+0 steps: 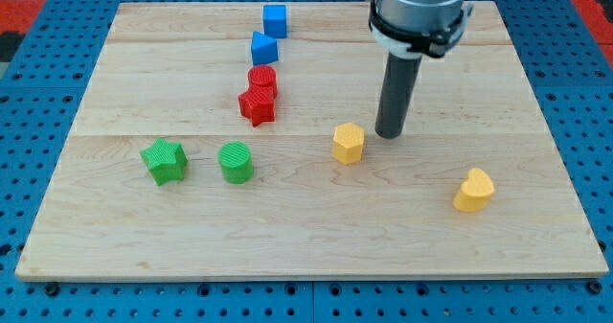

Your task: Place the yellow hexagon below the center of the board

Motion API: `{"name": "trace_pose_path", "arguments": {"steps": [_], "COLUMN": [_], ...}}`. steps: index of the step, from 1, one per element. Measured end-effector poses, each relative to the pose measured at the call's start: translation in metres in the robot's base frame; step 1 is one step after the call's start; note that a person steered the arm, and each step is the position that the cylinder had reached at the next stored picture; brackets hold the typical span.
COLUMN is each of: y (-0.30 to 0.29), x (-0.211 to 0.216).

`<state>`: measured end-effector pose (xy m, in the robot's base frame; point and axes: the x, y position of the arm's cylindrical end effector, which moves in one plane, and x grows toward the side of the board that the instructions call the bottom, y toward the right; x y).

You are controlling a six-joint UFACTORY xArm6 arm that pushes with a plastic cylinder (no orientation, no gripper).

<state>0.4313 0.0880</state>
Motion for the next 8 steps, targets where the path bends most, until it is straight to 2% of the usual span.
{"name": "trace_pose_path", "arguments": {"steps": [1, 2, 3, 4, 5, 6, 8], "y": [-0.066, -0.074, -0.058, -0.016, -0.046, -0.071, -0.058], "x": [0.009, 0.051, 0.042, 0.076, 0.141, 0.123, 0.078]}}
